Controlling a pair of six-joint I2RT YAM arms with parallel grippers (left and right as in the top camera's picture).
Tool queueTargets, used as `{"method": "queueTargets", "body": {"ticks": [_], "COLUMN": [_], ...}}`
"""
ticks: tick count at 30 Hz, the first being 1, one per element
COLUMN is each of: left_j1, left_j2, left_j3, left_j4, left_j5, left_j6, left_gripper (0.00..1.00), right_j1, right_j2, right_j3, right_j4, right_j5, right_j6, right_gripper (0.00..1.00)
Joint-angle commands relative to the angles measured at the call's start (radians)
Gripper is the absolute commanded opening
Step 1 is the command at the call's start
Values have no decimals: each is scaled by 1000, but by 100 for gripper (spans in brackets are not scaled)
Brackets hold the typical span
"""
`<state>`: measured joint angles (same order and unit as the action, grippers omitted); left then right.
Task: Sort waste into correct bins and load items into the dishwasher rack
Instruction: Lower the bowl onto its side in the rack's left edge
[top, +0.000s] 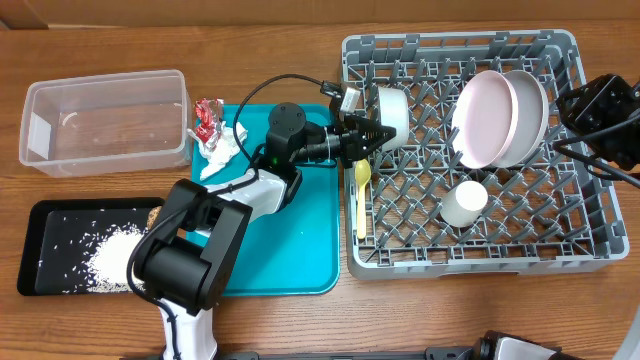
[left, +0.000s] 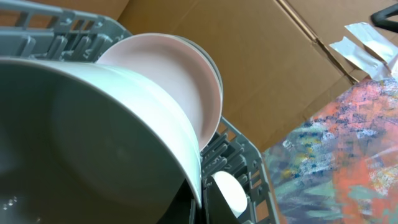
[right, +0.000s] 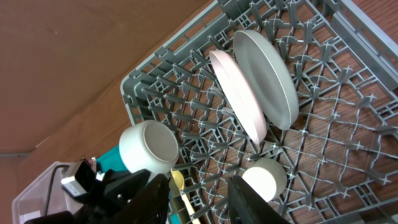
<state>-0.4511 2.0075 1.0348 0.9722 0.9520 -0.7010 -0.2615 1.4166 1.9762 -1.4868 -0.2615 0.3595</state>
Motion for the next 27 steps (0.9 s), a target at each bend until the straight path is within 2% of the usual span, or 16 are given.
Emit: {"method": "queueTargets", "body": {"ticks": [1,9,11,19,20,21,22,27], "left_j1": [3,7,16,80,93,97,100,113], "left_j2": [43,46,46,46,46,46,46,45], "left_j3": [10,10,10,10,10,10,10,10], "left_j4": [10,-8,-32,-55,-54,-54,-54,-51], "left_j5": [-15,-7,-5,58,71,75,79,122], "left_j6": [-6,-6,-5,-19,-30,-39,-40,-66], "left_gripper": [4,4,11,28,41,59,99,100], "right_j1": [-3,-3,-3,-3,-3,-3,-3,-3], "right_j2": [-16,-16,-16,-16,-16,-16,-16,-16], "right_j3": [6,6,6,6,6,6,6,6], "right_j4": [-4,-12,-12,-16,-17,-18,-19,-19], "right_j5": [7,7,7,7,7,7,7,7], "right_j6": [1,0,0,0,0,0,0,0], "right_gripper": [34,34,34,34,34,34,34,34]}}
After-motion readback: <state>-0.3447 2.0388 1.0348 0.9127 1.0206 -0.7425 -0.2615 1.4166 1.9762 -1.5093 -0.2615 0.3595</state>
